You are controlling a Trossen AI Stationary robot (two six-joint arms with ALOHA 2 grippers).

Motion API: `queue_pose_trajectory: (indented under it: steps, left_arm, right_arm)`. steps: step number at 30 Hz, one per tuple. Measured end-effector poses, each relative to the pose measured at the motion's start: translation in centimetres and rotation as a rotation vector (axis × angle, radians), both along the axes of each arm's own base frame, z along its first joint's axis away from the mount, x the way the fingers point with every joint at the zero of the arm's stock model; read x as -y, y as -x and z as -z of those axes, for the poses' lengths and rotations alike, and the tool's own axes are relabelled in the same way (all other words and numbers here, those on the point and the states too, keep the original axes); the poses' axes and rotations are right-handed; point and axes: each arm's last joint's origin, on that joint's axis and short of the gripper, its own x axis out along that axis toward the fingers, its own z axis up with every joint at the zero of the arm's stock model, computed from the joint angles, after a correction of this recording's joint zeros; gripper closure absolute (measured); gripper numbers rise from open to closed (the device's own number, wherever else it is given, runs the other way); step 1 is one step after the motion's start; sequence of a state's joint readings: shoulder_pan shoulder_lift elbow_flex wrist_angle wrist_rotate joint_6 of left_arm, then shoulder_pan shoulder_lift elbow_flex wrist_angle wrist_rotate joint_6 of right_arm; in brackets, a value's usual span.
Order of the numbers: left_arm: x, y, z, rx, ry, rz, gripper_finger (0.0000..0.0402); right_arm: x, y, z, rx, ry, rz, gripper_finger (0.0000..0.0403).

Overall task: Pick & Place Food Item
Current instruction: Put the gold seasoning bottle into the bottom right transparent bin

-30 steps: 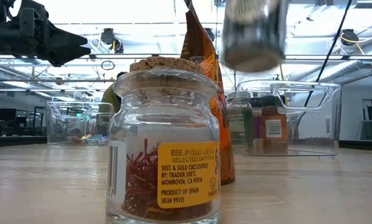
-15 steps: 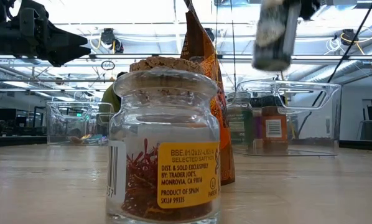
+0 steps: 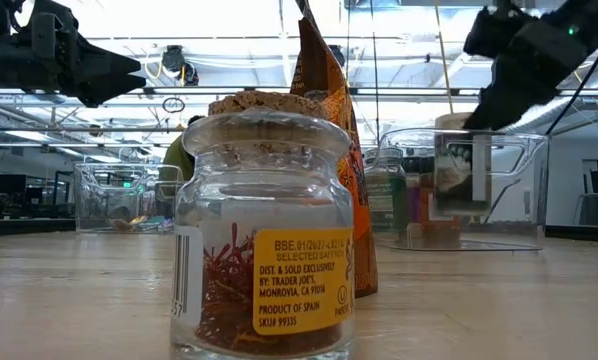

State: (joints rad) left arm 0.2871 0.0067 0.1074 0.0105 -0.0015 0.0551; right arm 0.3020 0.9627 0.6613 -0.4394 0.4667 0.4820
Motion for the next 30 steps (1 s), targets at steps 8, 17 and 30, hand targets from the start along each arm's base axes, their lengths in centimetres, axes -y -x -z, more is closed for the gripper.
queue_pose_trajectory:
  steps: [8,17,30]
  left_arm:
    - [0.0,0.0,0.0,0.0,0.0,0.0,0.0119]
    - [0.0,0.0,0.0,0.0,0.0,0.0,0.0119]
    - [0.0,0.0,0.0,0.0,0.0,0.0,0.0119]
  right_arm:
    - [0.8,0.1,1.2,-0.028,-0.005,0.024,0.0137]
    - [1.9,0.4,2.8,-0.059,0.016,0.064,0.0137]
    - [2.0,0.2,3.3,-0.034,0.011,0.012,0.0123]
